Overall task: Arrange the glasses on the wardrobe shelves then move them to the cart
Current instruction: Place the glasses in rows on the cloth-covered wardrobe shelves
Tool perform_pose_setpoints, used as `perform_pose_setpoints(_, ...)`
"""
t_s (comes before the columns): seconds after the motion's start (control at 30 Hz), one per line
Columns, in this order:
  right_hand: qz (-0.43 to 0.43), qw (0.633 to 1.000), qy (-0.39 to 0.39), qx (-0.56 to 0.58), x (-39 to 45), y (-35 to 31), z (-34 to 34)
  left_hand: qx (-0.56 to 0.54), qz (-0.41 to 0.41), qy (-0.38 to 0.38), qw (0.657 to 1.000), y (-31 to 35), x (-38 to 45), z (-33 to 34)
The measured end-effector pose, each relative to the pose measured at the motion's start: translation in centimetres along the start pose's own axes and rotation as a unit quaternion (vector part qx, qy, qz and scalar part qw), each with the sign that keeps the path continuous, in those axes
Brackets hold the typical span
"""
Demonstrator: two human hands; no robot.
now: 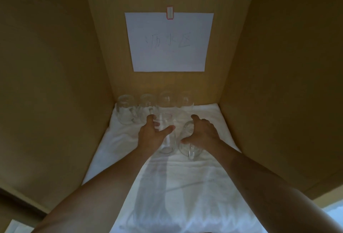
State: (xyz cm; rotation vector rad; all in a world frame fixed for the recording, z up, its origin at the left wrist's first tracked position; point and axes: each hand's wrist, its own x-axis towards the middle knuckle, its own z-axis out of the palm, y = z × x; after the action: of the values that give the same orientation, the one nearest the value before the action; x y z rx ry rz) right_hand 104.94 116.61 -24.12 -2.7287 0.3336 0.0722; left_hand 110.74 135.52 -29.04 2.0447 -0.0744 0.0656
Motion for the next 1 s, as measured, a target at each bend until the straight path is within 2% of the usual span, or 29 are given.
perform_pose_setpoints(0.5, 0.037, 0.998, 0.051, 0.022, 8.3, 3.7, -3.4, 0.032, -0.018, -0.014, 0.999, 0.1, 0.8, -0.3)
perform_pose_setpoints(0.9, -0.038, 0.996, 0.034, 0.073, 10.8, 4.5, -3.3, 0.037, 0.003, -0.008, 0.999, 0.1, 0.1, -0.2)
perform_pose_setpoints(1.0, -0.05, 0.997, 0.037, 0.037, 11.1, 4.7, -2.8, 0.04, 0.001, -0.009, 0.999, 0.2, 0.0, -0.2)
